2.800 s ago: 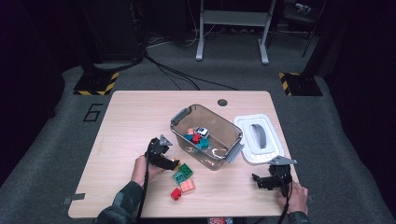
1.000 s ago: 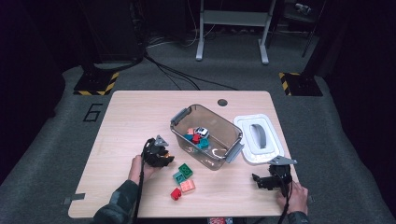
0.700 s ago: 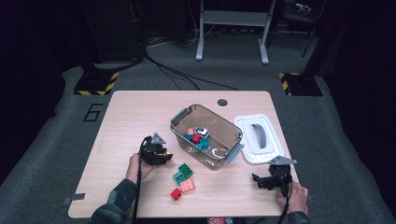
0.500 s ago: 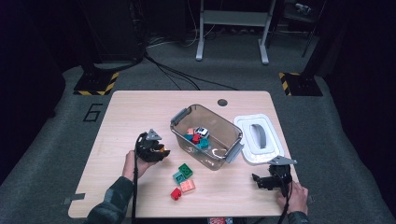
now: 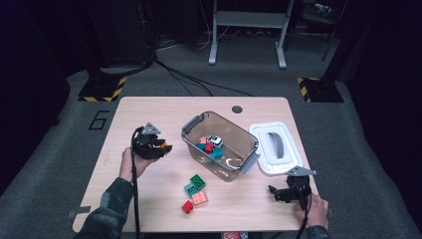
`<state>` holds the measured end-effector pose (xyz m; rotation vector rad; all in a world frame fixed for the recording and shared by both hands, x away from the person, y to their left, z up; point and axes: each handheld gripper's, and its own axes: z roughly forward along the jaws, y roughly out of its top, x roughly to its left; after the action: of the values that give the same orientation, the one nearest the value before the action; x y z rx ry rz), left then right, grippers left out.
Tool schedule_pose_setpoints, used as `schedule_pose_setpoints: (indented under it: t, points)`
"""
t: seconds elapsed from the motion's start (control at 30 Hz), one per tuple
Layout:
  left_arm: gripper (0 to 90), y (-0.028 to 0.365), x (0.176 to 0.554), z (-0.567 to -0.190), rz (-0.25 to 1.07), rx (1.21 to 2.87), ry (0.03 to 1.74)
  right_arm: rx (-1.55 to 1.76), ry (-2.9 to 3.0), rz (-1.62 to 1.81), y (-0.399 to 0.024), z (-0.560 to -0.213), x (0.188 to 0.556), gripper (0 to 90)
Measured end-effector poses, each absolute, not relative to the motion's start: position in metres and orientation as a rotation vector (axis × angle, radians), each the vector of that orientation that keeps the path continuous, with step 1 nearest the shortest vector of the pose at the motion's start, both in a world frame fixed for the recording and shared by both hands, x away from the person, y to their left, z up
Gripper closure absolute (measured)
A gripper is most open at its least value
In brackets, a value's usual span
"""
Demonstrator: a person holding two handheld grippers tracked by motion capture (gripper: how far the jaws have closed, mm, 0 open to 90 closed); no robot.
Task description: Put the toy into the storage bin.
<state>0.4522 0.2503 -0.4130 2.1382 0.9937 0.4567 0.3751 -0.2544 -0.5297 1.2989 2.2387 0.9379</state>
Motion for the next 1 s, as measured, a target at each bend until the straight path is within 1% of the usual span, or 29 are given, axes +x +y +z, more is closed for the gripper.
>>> schedule_pose_setpoints:
  t: [0.27,0.57,0.8,1.0]
  points:
    - [59.3,0.249,0.460,-0.379,0.519,2.147,0.961,1.299,2.239,0.938,-0.254,-0.530,0.375,0.0]
    - [59.3,0.234,0.466,-0.352,0.566,2.146,0.908,1.296,2.239,0.935,-0.255,-0.530,0.375,0.0]
    - [59.3,0.214,0.471,-0.341,0.583,2.153,0.853,1.298,2.238,0.938,-0.254,-0.530,0.375,0.0]
    - [59.3,0.196,0.476,-0.338,0.560,2.171,0.810,1.294,2.238,0.937,-0.255,-0.530,0.375,0.0]
